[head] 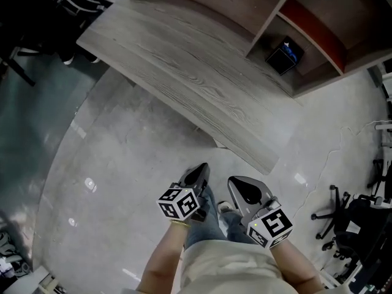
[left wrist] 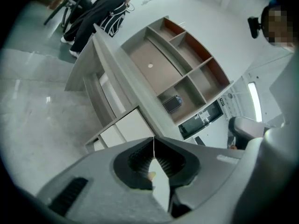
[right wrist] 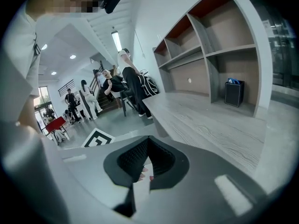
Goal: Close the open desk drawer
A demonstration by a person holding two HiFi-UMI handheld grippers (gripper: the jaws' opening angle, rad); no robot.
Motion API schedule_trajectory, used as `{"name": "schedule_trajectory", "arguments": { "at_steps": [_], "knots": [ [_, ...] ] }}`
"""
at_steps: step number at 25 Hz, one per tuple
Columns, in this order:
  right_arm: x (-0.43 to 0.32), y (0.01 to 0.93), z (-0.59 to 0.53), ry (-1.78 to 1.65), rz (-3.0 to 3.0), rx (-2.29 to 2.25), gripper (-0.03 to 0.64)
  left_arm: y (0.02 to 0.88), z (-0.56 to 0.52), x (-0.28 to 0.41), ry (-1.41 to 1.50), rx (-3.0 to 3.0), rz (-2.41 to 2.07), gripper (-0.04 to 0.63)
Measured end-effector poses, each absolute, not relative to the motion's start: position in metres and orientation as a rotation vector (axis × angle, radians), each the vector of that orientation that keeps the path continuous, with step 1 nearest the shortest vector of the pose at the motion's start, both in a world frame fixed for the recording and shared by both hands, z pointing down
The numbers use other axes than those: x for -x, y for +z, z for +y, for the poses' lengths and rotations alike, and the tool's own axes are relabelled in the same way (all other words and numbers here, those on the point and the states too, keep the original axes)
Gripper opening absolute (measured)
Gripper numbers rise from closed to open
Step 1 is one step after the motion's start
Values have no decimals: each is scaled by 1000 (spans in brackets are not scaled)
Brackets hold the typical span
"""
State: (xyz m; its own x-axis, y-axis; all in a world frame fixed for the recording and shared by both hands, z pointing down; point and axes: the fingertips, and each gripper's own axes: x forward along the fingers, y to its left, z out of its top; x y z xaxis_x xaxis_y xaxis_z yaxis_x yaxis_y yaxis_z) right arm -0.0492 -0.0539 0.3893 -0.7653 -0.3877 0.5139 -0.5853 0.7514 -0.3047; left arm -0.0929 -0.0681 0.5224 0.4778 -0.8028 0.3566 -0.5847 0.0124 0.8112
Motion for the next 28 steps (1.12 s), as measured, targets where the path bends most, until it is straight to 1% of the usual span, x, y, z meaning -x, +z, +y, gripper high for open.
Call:
{"name": "schedule_trajectory", "arguments": {
  "at_steps": [2, 6, 11, 13, 16, 18, 21, 23, 28],
  "knots": [
    [48, 394, -53, 657, -2511, -754, 6, 534, -73, 86, -260, -1680, -1144, 65],
    [45, 403, -55, 696, -2481, -794, 6, 556, -86, 73, -317, -1642, -1028, 117],
    [36, 407, -55, 731, -2451, -854, 6, 579, -102, 68, -414, -1553, -950, 198],
    [30, 410, -55, 746, -2433, -882, 6, 585, -109, 62, -433, -1550, -905, 240],
    [21, 418, -55, 771, -2403, -920, 6, 592, -120, 53, -485, -1548, -816, 281],
    [15, 422, -53, 788, -2381, -939, 6, 595, -126, 48, -509, -1544, -768, 327],
    [9, 427, -51, 808, -2355, -962, 6, 601, -136, 41, -525, -1525, -712, 413],
    [6, 431, -51, 819, -2340, -975, 6, 605, -143, 41, -538, -1517, -714, 454],
    [1, 440, -56, 849, -2316, -1012, 6, 615, -161, 41, -576, -1509, -695, 528]
  ]
}}
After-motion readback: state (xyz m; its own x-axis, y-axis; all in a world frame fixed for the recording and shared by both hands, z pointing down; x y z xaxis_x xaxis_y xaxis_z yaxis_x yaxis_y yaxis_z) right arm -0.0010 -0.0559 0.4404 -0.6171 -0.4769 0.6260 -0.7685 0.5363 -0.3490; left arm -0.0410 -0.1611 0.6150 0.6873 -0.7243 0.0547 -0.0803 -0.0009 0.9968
